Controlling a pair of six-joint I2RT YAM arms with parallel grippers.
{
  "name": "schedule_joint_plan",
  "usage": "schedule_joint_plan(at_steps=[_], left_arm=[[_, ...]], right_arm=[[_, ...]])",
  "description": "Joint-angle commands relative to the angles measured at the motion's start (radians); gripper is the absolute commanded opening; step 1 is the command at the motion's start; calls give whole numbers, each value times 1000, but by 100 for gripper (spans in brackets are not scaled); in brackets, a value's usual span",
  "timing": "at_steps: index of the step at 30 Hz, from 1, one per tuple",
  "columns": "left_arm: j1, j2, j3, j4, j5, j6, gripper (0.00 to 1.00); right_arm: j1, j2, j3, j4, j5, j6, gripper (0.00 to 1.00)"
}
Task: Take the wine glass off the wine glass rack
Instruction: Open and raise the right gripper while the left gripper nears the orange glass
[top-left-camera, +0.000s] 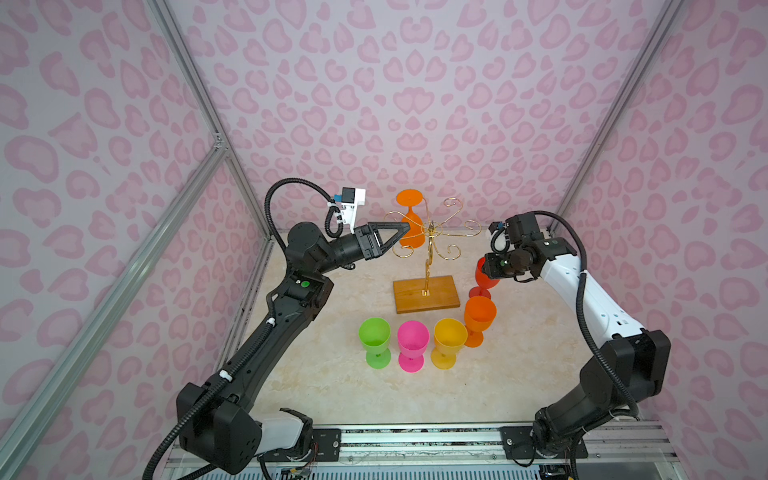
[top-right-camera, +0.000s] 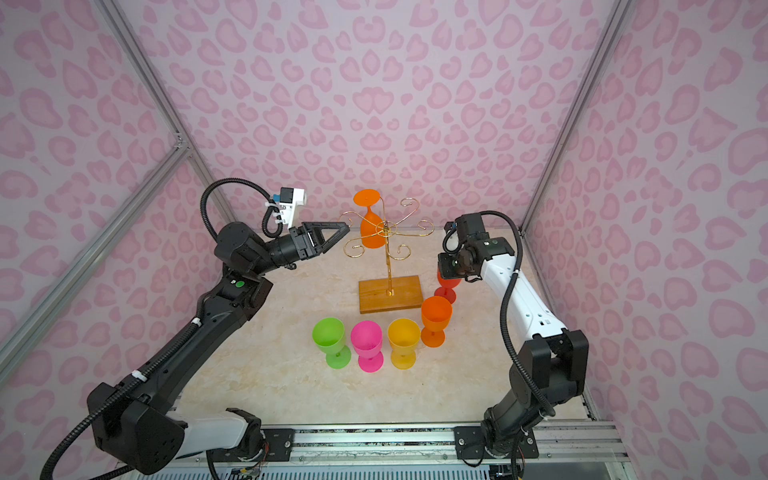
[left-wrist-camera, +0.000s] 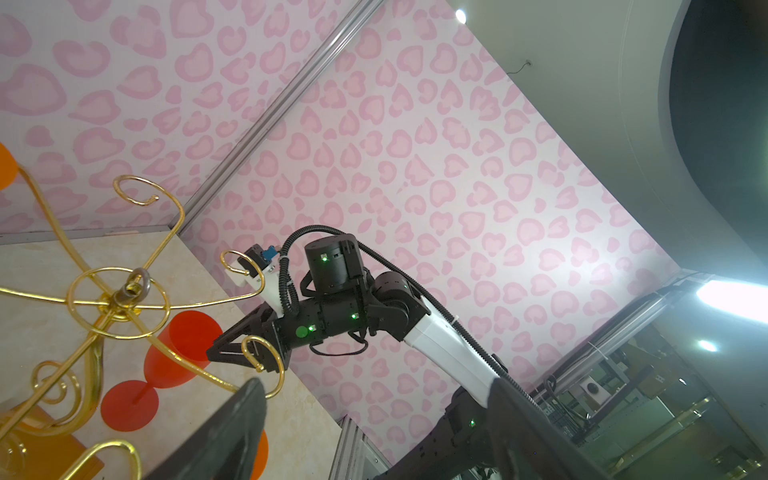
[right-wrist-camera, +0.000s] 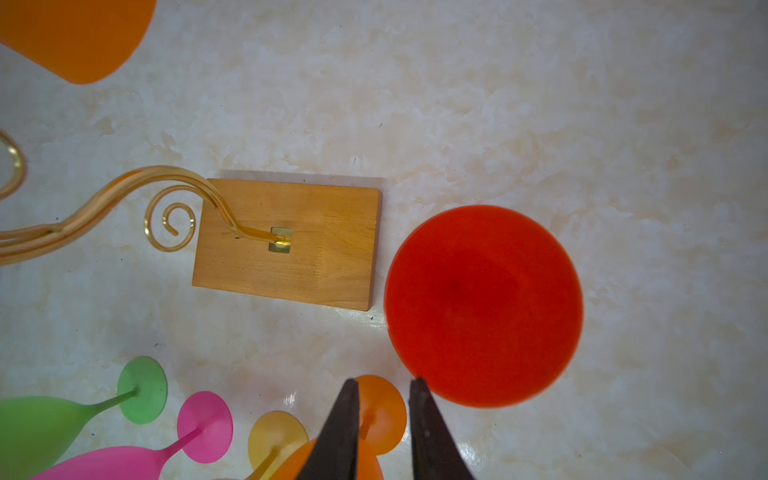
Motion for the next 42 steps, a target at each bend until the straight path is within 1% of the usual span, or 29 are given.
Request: schedule_joint_plan(at_steps=[1,5,9,12,16,18,22,23,26,28,32,42], left_arm=[[31,-14,3,-4,-21,23,85],[91,-6,16,-23,-42,29,85],[153,30,56,-83,-78,74,85],[191,92,116,-132,-93,119,85],[218,226,246,-209,-96,178,84],[221,304,315,-242,-91,198,84],[227,493,501,-287,-30,216,83],[227,538,554,-323,-16,215,82],[226,662,684,-350,31,196,80],[223,718,751,-362,56,189,78],[210,783,834,-393,82,194,75],[174,855,918,-444,108,214,70]], right_arm=[[-15,-61,-20,62,-34,33,23],[-42,-181,-135,171,-57,86,23],[-89,-281,-189,242,-90,129,23],[-112,-340,-229,298,-95,156,23],[-135,-383,-258,326,-111,182,24],[-143,-394,-263,326,-115,185,24],[-151,-409,-270,316,-120,181,24],[-155,-412,-272,314,-121,181,24],[-164,-424,-278,308,-124,178,24],[-173,-431,-282,306,-126,177,24],[-191,-433,-288,307,-136,175,24],[-193,-415,-301,330,-163,187,24]])
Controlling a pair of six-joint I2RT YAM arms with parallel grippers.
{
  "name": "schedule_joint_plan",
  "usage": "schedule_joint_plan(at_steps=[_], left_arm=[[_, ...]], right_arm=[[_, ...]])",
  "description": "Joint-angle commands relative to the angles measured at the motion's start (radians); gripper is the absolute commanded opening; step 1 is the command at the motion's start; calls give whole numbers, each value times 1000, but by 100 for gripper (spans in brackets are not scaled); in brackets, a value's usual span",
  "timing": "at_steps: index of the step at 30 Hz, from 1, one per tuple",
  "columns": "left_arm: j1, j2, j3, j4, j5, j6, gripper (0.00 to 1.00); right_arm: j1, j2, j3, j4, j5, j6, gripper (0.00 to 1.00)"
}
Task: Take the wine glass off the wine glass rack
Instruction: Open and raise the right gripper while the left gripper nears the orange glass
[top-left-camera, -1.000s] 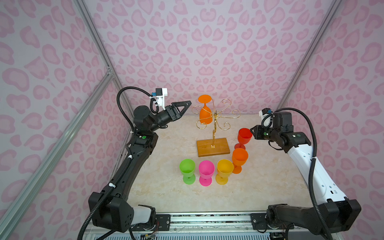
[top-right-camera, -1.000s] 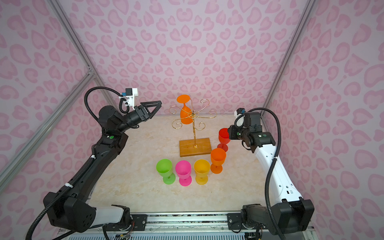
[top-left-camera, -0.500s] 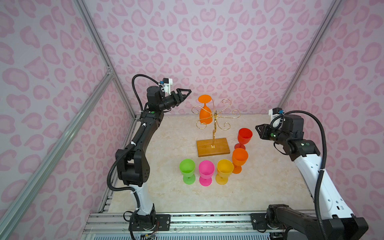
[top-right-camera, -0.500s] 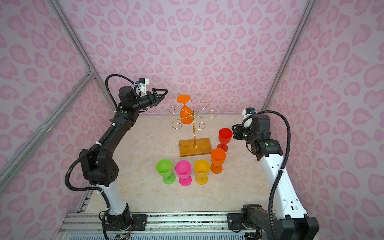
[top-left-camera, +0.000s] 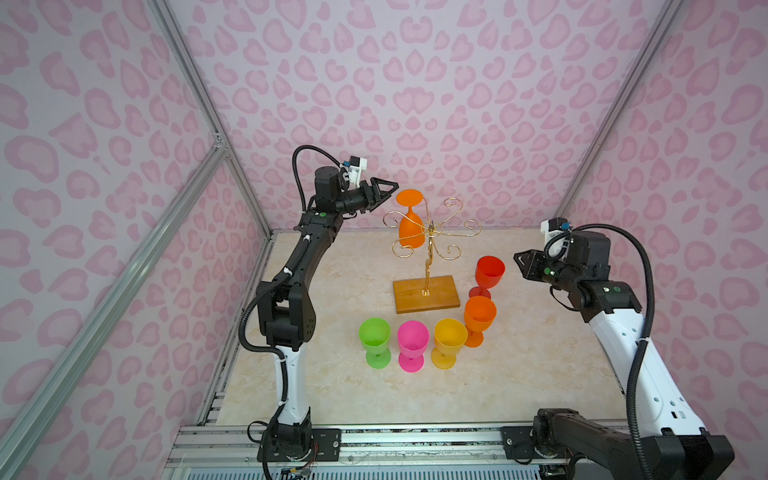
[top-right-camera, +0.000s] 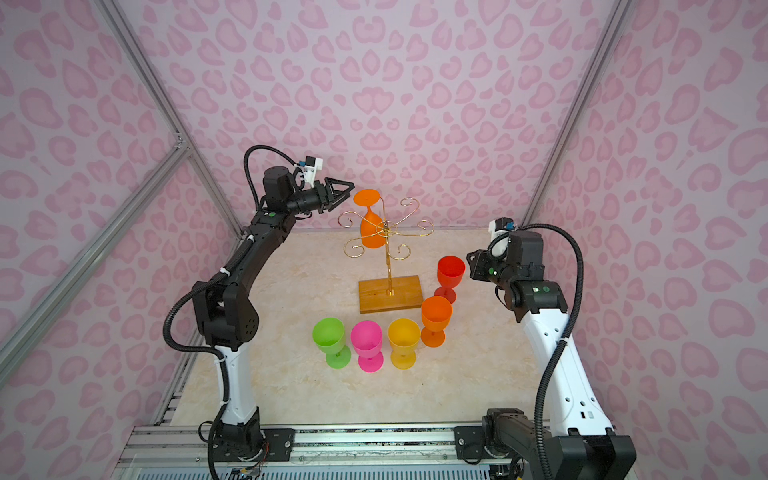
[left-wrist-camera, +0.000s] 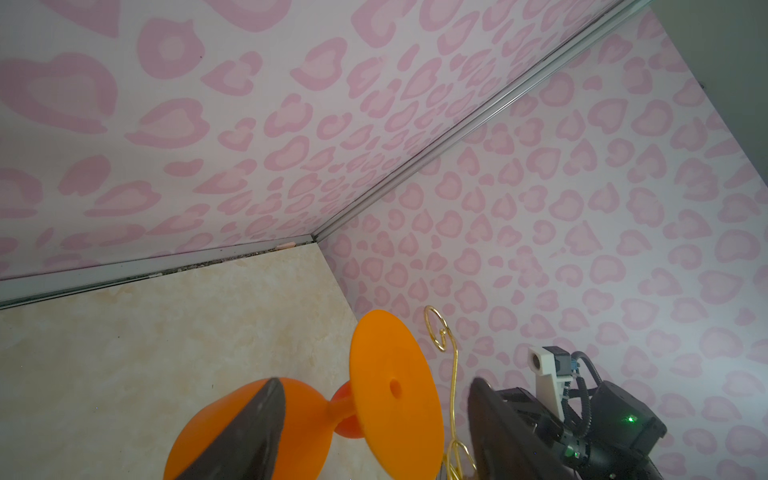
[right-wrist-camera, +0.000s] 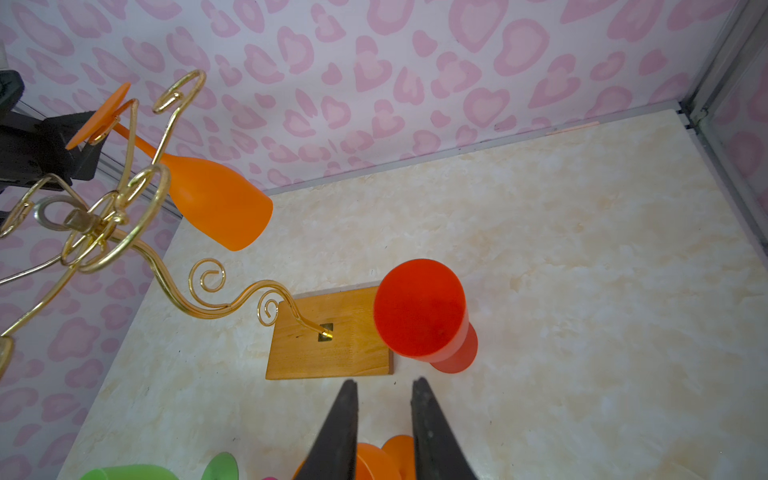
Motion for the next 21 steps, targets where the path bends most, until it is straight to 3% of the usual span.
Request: schedule_joint_plan(at_steps=[1,21], left_arm=[[-9,23,39,-15,34,25,69],[-30,81,124,-95,86,54,42]], right_arm=[[0,2,-6,30,-18,5,24],[-4,-3,-18,34,-21,9,25]])
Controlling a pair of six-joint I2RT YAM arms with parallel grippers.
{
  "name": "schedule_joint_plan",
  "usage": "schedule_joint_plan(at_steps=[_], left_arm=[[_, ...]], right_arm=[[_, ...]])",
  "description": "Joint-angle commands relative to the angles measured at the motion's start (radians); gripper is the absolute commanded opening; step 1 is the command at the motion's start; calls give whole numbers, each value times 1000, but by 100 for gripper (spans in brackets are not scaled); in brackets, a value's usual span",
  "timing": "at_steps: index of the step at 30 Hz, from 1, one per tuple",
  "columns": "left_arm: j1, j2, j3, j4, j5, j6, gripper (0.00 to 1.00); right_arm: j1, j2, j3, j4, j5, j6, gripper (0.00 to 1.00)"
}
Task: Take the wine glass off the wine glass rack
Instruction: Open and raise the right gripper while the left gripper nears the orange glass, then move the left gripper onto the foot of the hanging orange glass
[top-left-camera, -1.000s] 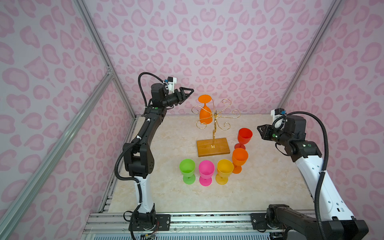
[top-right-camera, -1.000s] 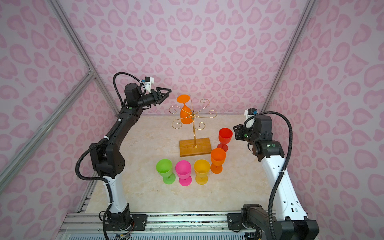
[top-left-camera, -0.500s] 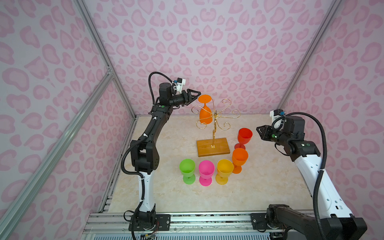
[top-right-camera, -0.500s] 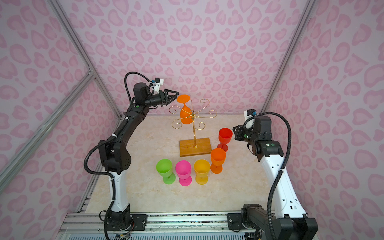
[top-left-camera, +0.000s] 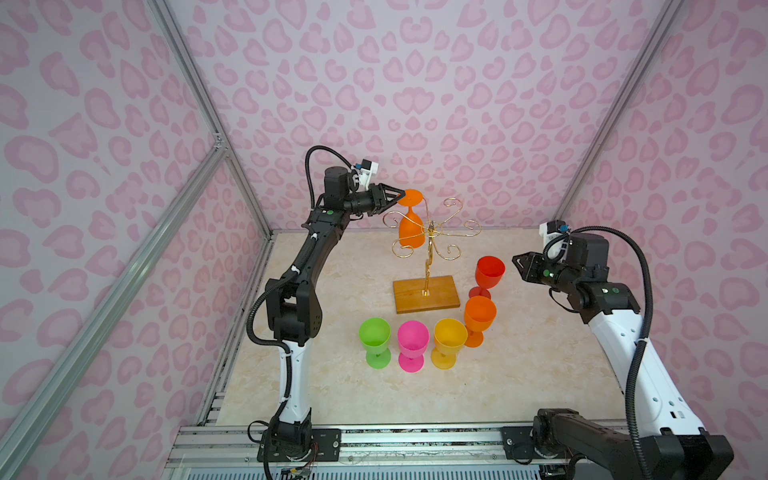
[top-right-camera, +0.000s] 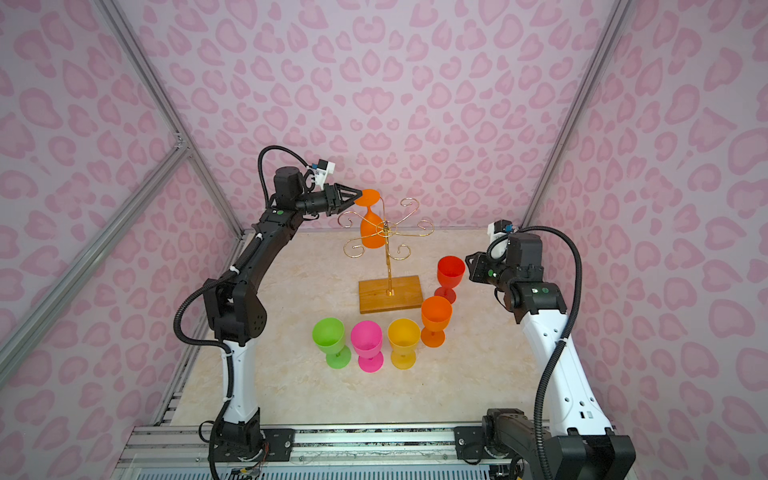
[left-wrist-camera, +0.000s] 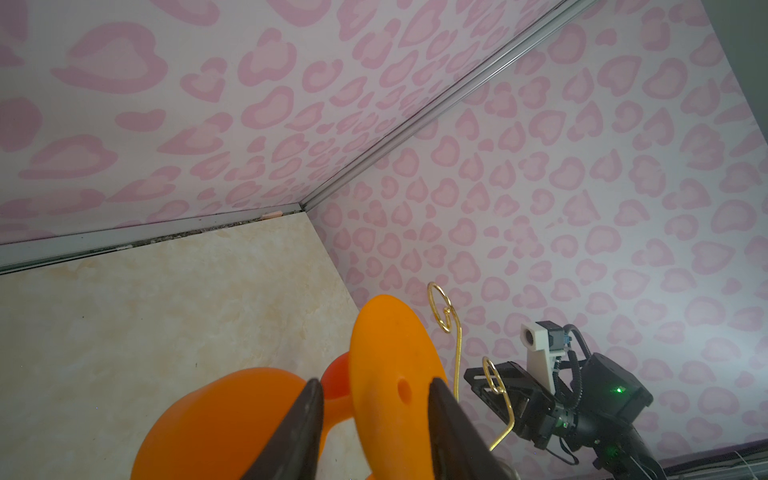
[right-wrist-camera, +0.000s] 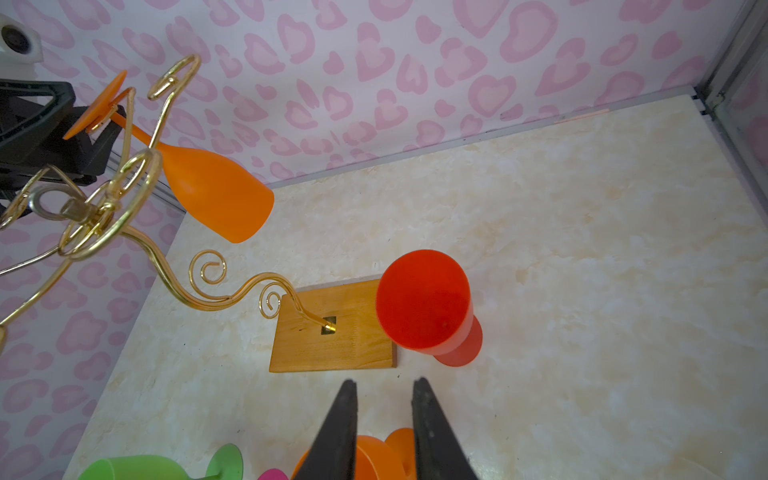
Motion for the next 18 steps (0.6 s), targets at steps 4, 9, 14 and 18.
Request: schedule_joint_plan(at_steps=[4,9,14,18], left_arm=[[0,9,19,6,22,16,34],[1,5,17,3,26,16,26],[0,2,16,5,27,10,21],[3,-7,17,16,29,-1,18]], right_arm=[[1,3,-7,37,-7,8,25],[1,4,-10,40,-11,10,24],[-2,0,-11,39,-10,9,25],[-5,-3,-16,39,-13,10,25]])
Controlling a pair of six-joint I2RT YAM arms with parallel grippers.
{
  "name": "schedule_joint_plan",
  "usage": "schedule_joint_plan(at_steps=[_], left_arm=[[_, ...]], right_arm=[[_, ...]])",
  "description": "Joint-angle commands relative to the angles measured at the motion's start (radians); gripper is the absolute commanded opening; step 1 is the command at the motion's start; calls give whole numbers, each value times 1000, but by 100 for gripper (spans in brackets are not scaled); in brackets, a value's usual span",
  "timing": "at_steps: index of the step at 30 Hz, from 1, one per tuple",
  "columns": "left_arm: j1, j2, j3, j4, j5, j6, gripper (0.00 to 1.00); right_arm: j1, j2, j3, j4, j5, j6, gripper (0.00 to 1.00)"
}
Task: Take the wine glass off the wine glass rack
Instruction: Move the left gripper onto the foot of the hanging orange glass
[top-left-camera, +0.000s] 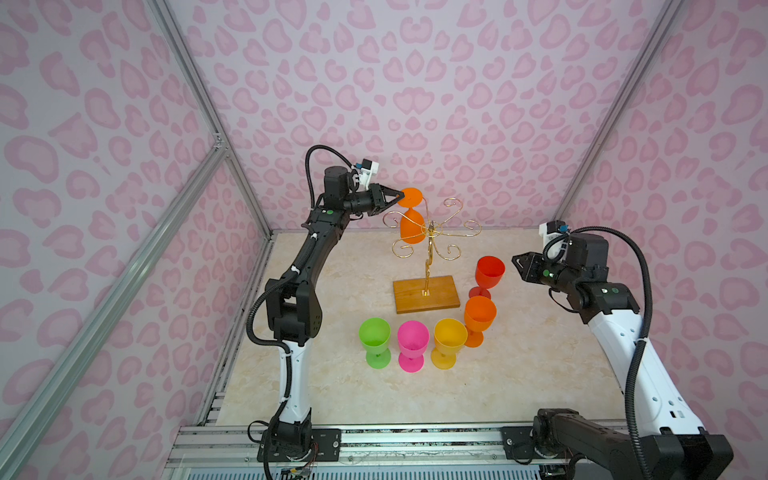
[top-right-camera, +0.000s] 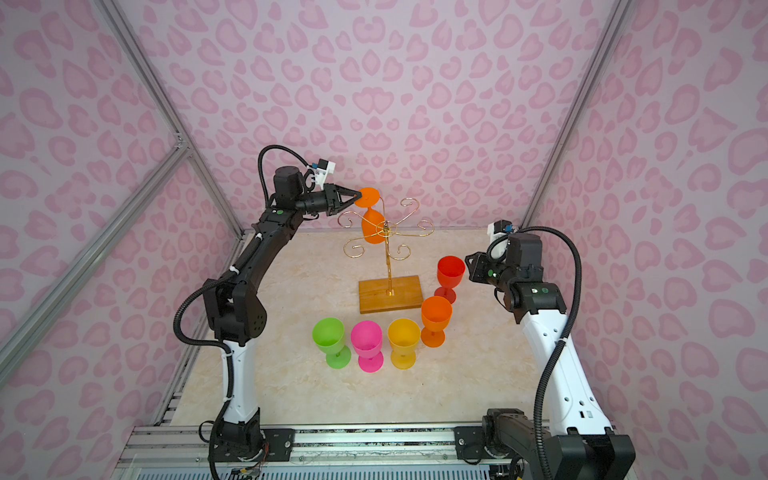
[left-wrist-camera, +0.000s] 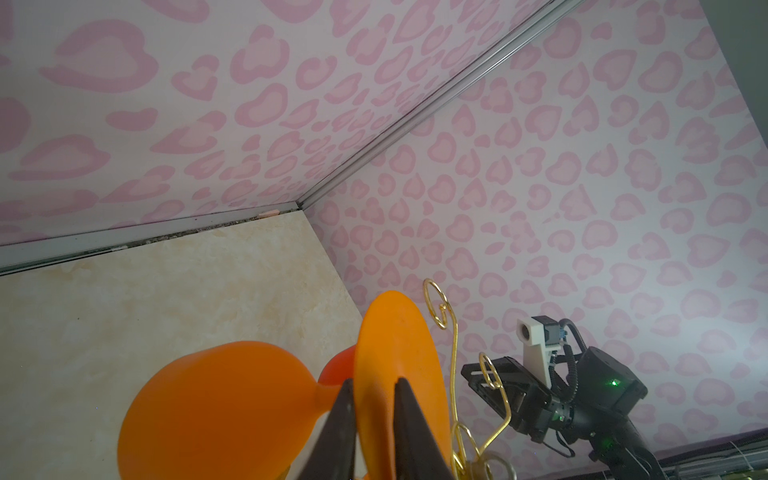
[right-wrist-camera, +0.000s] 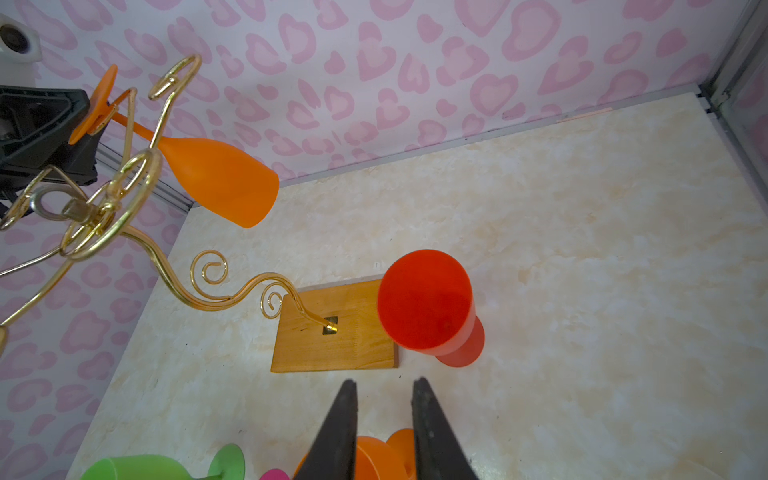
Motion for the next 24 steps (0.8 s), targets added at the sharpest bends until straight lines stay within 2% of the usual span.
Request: schedule_joint_plan(at_steps=[1,19,24], left_arm=[[2,-9,14,19,19,-8,17],[6,7,47,122,53,-140,2],[4,10,51,162,65,-182,2]], right_arm=[[-4,-5,-11,33,-7,5,25],[-17,1,-17,47,-34,12,25],[-18,4,-19,50,-38,14,24]])
